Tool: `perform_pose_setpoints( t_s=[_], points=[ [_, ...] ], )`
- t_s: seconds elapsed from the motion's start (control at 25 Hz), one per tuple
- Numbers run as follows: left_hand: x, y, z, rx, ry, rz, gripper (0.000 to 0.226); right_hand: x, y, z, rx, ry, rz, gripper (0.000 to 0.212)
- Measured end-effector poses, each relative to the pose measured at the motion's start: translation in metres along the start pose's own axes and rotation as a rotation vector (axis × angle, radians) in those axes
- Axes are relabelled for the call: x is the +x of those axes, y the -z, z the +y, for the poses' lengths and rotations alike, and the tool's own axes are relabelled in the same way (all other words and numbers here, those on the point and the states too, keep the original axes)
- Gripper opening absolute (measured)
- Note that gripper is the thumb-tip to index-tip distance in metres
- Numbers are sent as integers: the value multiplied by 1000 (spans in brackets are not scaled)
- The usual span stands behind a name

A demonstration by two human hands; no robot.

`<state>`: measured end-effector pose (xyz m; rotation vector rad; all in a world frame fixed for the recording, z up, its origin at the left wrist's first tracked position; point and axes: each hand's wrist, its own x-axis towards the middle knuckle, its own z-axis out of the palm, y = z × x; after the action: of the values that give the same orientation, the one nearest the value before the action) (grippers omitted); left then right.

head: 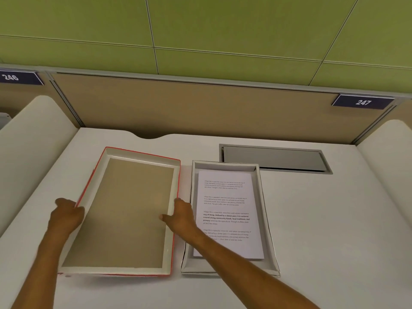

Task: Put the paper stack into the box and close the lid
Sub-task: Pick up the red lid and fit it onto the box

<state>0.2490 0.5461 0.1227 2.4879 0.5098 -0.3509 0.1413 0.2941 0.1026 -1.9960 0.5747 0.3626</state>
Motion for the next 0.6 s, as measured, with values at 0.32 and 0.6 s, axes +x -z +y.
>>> perform_pose_setpoints(
  t_s=[0.32, 0.6],
  points=[
    [-90, 32, 67, -103, -220, 56, 50, -30, 11, -93, 468, 84, -211, 55],
    [-157, 33, 104, -226, -382, -215, 59, -48, 32, -106, 722, 46, -274, 43]
  ],
)
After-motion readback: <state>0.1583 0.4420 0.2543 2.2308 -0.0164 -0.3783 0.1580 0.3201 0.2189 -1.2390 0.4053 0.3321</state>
